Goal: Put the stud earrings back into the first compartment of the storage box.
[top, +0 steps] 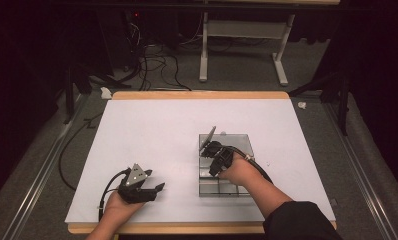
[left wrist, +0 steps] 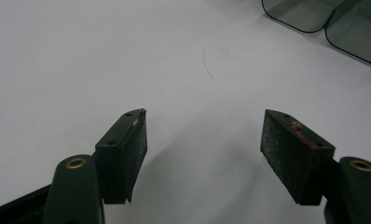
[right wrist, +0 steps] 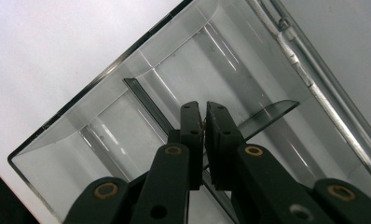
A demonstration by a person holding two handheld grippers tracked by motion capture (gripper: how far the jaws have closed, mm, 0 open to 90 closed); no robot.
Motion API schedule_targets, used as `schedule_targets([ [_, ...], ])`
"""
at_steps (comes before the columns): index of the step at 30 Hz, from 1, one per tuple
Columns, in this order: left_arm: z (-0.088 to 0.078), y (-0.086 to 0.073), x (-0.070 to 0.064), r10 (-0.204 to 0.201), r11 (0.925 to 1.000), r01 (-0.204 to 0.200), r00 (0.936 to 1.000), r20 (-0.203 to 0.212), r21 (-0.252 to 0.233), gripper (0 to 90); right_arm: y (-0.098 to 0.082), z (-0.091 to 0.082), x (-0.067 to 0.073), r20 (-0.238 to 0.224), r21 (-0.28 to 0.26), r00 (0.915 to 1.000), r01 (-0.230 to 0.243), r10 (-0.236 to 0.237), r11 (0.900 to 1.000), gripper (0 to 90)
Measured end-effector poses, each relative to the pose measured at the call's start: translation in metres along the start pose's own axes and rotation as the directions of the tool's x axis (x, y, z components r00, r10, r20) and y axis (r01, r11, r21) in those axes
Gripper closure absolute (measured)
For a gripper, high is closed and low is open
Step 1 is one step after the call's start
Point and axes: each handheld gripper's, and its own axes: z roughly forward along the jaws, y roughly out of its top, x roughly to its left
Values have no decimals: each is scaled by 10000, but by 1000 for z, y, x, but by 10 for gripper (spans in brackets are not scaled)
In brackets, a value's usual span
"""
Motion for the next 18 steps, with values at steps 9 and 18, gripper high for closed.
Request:
schedule_targets([
  [9,0,0,0,40,10000,-40,10000,32,72,322,5,11,-1,32,262,10000,65,-66,9996,856],
  [18,0,0,0,45,10000,-45,10000,47,50,322,3,4,-1,93,-49,9997,-234,235,9997,799],
])
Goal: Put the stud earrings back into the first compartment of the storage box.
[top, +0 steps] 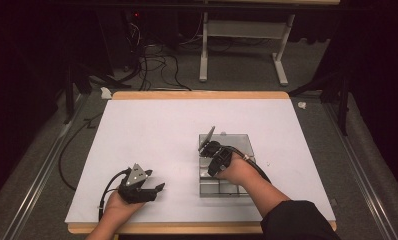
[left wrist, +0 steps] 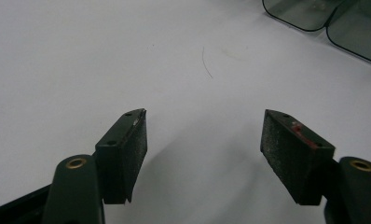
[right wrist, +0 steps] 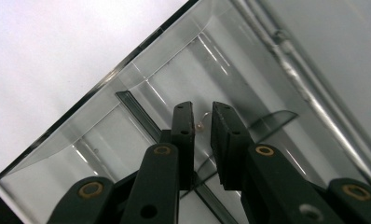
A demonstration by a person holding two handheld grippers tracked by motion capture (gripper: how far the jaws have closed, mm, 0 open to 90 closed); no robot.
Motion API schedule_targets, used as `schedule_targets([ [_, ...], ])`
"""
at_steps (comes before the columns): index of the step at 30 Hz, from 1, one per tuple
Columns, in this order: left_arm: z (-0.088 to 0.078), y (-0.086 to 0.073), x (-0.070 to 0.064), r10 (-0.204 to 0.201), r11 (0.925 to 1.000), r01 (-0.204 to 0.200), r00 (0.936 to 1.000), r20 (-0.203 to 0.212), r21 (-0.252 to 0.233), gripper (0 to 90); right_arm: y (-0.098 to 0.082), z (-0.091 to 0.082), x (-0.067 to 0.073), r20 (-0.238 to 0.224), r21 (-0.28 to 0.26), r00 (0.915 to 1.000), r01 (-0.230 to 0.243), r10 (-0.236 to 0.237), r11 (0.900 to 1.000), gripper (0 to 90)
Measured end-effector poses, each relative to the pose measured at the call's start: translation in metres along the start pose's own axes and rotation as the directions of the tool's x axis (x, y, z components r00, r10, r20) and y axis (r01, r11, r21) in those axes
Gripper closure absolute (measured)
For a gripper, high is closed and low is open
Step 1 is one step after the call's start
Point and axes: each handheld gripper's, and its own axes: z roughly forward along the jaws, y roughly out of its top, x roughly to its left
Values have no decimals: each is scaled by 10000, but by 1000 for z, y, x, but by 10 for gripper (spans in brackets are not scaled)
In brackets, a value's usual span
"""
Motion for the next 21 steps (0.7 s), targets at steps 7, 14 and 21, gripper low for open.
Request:
schedule_targets([
  [7,0,0,0,26,10000,-26,10000,26,-15,321,-18,-28,-5,119,-633,9999,-16,23,9980,786],
  [14,0,0,0,42,10000,-42,10000,58,-10,321,-55,-52,-25,484,-788,9941,-926,966,9926,753],
  [21,0,0,0,55,10000,-55,10000,38,-14,320,-85,-64,-43,725,-901,9851,-1490,1557,9847,760],
])
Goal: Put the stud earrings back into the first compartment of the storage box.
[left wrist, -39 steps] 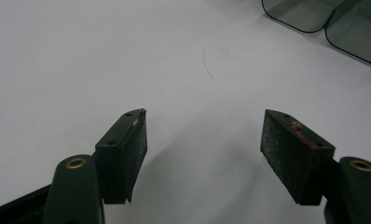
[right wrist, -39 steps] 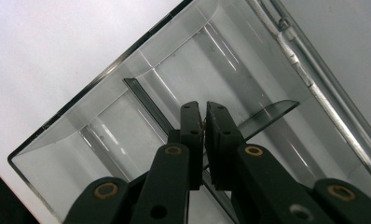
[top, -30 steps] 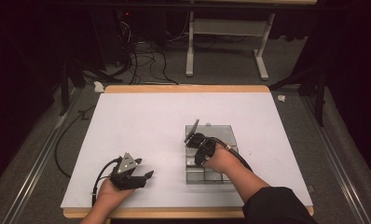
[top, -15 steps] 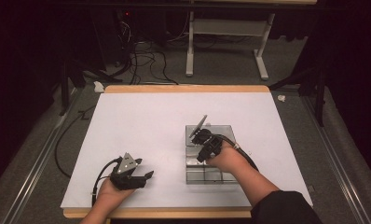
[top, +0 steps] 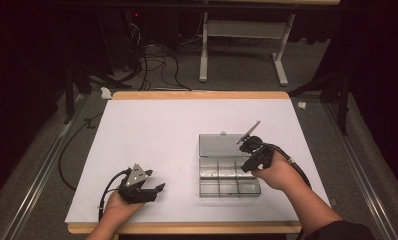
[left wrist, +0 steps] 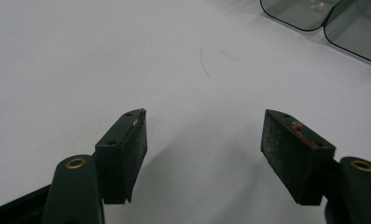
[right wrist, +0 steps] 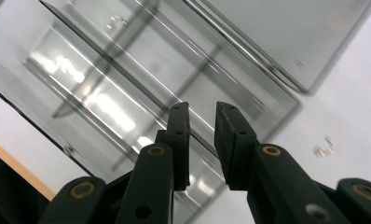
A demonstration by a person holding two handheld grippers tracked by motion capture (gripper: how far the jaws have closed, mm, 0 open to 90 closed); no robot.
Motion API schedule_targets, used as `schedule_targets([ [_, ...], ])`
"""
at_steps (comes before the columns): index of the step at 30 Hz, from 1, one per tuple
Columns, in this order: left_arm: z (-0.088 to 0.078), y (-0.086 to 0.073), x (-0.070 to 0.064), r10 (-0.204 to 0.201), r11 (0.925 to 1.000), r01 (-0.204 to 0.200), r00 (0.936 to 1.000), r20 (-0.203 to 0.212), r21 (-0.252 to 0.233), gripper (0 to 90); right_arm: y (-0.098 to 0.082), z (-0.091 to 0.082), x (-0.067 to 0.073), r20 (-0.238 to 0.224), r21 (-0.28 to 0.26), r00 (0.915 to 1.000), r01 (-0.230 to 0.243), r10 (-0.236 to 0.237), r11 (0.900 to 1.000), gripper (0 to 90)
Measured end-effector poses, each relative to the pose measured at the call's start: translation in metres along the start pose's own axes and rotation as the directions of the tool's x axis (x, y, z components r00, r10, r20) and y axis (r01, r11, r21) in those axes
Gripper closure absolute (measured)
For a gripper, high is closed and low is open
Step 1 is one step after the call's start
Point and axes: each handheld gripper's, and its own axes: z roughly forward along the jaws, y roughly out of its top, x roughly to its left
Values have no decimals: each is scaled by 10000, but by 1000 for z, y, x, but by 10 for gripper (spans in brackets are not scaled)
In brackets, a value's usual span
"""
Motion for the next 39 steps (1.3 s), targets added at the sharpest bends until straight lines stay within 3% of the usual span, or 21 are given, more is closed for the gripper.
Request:
schedule_targets([
  [10,0,0,0,37,10000,-37,10000,-11,25,319,-24,-15,-19,339,-228,9974,-629,636,9978,740],
  [19,0,0,0,55,10000,-55,10000,7,14,318,-38,-15,-32,473,-338,9940,-973,988,9947,696],
  [30,-1,0,0,33,10000,-33,10000,21,-21,317,-50,5,-55,658,-279,9863,-1499,1515,9883,671],
  [39,-1,0,0,27,10000,-27,10000,47,-31,316,-47,24,-73,710,-76,9838,-1646,1647,9863,674],
])
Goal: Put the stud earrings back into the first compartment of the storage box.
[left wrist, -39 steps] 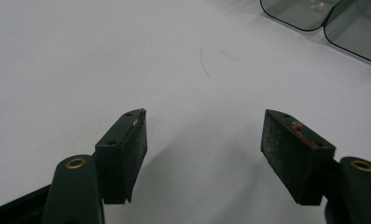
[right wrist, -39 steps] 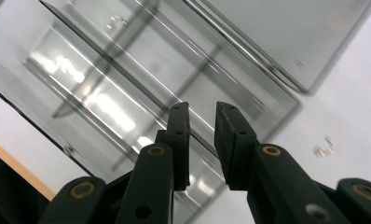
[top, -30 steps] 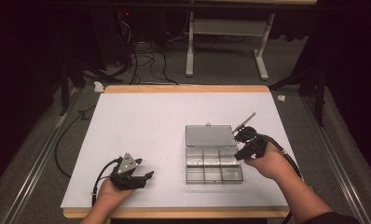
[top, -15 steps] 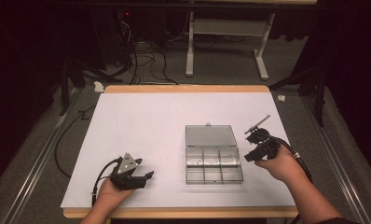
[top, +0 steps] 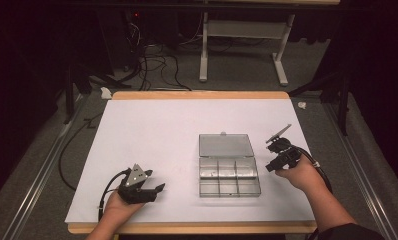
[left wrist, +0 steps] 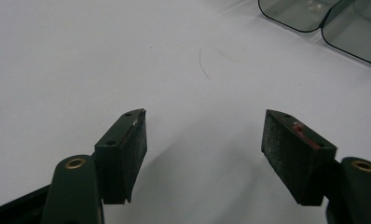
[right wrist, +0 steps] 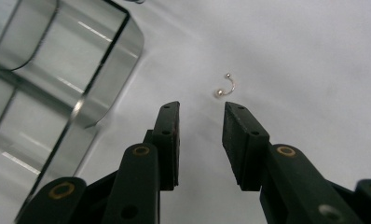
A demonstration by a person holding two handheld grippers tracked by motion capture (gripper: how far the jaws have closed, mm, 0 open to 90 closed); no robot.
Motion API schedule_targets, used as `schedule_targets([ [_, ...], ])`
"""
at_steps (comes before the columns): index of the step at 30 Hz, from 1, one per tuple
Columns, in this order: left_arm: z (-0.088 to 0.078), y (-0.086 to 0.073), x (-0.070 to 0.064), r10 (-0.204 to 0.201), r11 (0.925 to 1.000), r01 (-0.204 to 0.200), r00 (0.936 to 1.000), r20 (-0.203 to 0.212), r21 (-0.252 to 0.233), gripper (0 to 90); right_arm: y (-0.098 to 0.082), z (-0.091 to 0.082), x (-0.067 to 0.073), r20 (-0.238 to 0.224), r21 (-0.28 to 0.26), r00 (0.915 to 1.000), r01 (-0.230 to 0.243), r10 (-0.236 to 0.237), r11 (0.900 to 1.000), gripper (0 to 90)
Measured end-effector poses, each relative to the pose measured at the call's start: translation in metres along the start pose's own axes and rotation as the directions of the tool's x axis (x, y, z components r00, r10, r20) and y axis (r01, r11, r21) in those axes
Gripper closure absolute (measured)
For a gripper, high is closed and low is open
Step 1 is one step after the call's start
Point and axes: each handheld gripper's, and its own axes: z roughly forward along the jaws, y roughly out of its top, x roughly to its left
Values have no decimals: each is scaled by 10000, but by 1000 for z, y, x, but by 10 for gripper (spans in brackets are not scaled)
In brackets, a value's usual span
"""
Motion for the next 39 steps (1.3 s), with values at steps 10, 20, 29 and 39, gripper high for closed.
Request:
schedule_targets([
  [10,0,0,0,-17,10000,17,10000,-53,-33,316,9,20,-13,30,173,9995,-315,315,9994,662],
  [20,-1,0,0,-23,10000,23,10000,-32,-40,316,15,26,-17,-60,289,9990,-434,436,9986,697],
  [29,-1,0,0,-14,10000,14,10000,-30,-34,316,21,28,-12,225,450,9996,-163,153,9989,818],
  [39,-1,-1,0,-14,10000,14,10000,-70,-17,316,19,24,-12,49,430,9998,-176,174,9989,864],
])
